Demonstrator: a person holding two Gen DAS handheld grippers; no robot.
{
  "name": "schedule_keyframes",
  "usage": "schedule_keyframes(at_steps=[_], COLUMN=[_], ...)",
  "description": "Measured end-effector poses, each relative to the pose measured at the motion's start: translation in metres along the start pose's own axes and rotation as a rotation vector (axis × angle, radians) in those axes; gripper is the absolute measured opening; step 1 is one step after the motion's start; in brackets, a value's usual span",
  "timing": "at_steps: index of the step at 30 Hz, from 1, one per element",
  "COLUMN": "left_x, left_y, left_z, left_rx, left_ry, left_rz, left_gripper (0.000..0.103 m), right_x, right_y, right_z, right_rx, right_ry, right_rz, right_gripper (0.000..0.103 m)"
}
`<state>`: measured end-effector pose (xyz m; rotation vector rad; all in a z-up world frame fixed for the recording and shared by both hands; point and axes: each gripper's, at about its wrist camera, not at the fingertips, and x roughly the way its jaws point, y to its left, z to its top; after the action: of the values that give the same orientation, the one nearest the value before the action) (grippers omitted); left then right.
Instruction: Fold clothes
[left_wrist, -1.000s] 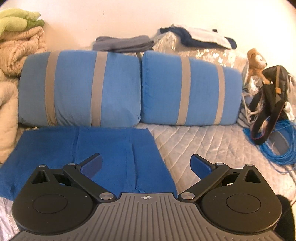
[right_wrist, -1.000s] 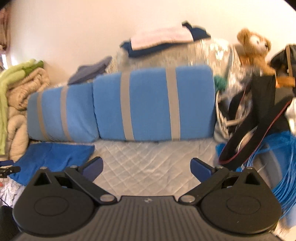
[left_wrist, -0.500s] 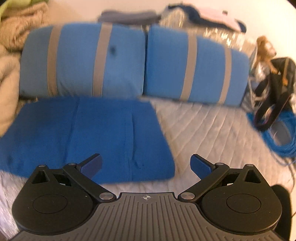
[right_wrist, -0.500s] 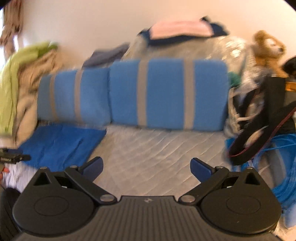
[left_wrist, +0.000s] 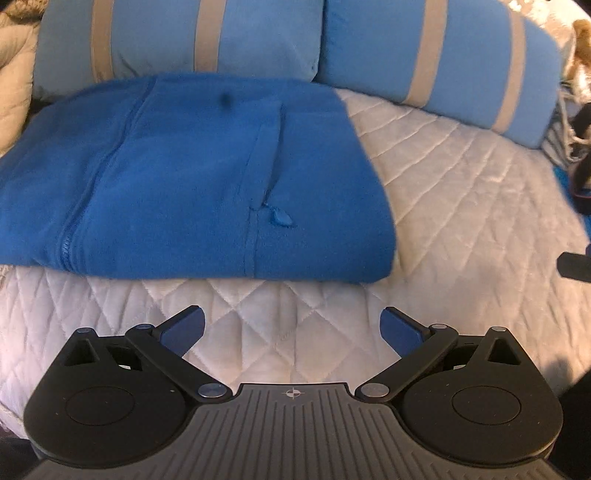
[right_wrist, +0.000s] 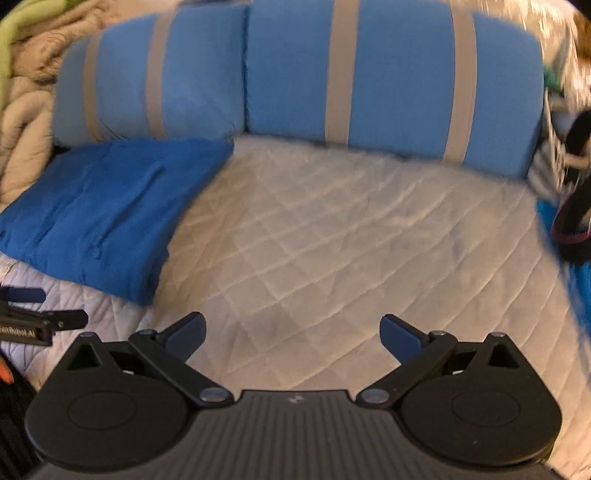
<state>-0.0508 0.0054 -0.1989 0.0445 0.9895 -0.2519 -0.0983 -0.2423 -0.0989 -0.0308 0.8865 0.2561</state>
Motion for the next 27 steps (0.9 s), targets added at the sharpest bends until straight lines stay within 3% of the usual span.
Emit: schedule_keyframes(at_steps=[8, 14, 18, 27], left_x=[0.039, 0.053, 0.055, 0.056], left_y=[-0.009, -0.015, -0.016, -0.019], left_z=[-0.001, -0.003, -0.005, -0.007], left_rx=[-0.006, 0.03, 0.024, 0.006], left_ry=[0.057, 0.026, 0.004, -0.013], left_rz=[0.042, 0.068, 0.076, 0.106], left_gripper=[0.103, 0.103, 0.103, 0.103], right_x=[0.063, 0.102, 0.106, 0.106], right_y=[0.008, 0.01, 0.02, 0.019], right_z=[-0.004, -0.012, -0.012, -0.014], right_rx=[0.116, 0.158, 0.072, 0.115], right_ry=[0.112, 0.135, 0.12, 0.108], right_rz=[-0.066, -0.111, -0.143, -0.159], right_gripper=[0.103, 0.103, 0.103, 0.102])
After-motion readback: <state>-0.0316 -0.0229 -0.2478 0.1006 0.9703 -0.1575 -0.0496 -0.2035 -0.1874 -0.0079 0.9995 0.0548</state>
